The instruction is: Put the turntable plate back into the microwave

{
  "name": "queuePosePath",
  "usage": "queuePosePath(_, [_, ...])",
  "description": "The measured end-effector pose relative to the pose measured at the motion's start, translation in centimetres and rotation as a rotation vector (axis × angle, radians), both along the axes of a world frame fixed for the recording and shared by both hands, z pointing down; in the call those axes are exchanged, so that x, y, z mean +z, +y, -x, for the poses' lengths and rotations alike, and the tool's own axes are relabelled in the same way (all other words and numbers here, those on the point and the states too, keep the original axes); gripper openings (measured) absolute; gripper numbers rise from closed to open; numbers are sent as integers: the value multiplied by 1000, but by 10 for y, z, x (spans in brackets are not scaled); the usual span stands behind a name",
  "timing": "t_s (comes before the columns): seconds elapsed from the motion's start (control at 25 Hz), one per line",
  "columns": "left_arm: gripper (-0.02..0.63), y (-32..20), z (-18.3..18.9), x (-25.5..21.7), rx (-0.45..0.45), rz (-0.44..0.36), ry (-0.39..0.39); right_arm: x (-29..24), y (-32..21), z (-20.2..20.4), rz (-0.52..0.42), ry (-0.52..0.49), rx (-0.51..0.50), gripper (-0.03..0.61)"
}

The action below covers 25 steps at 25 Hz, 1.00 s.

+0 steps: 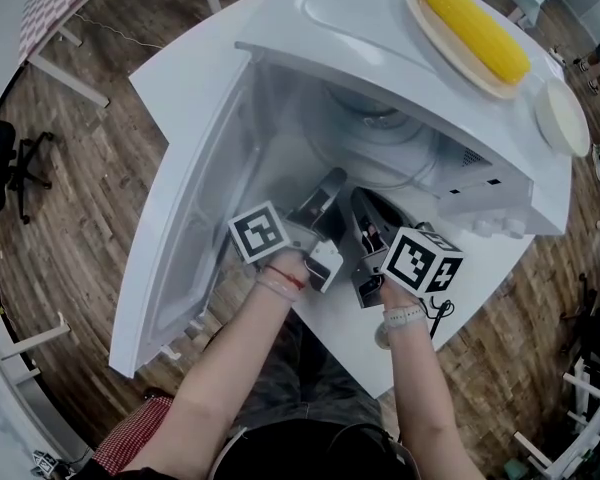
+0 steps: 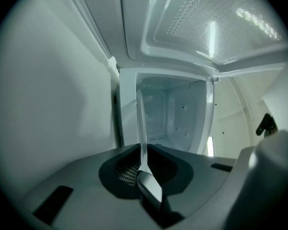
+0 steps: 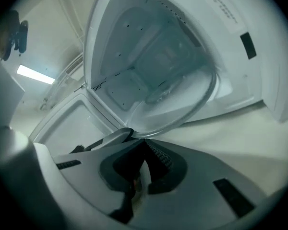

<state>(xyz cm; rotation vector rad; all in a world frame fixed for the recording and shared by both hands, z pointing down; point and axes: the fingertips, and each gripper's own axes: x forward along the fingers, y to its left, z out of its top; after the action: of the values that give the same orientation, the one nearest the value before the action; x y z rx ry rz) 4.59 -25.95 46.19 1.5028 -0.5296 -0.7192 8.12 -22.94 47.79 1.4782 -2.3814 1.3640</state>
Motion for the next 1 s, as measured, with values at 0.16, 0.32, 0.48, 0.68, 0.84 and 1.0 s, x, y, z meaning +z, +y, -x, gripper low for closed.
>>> queuePosePath(0.16, [46,0,2,6,29,-25,-94,2,-1,0,-11,68,-12,20])
queuePosePath(0.32, [46,2,5,7,60,-48,-177,1,-3,1,-31,155,-43,20])
queuePosePath(0.48, [46,16,1,2,119,-97,-261,1,-10,-4,-39,148,-21,20])
queuePosePath(0.68, [36,14,-5,-2,146,-209,-493,1,-14,-6,-37,154,-30,20])
queuePosePath(0.84, [19,11,-11,2,191,-299,-756,1,-15,-5,-35,153,-32,20])
queuePosePath(1.0, [12,9,-19,6,220,-356,-903,1,-17,-6,-34,142,-16,20])
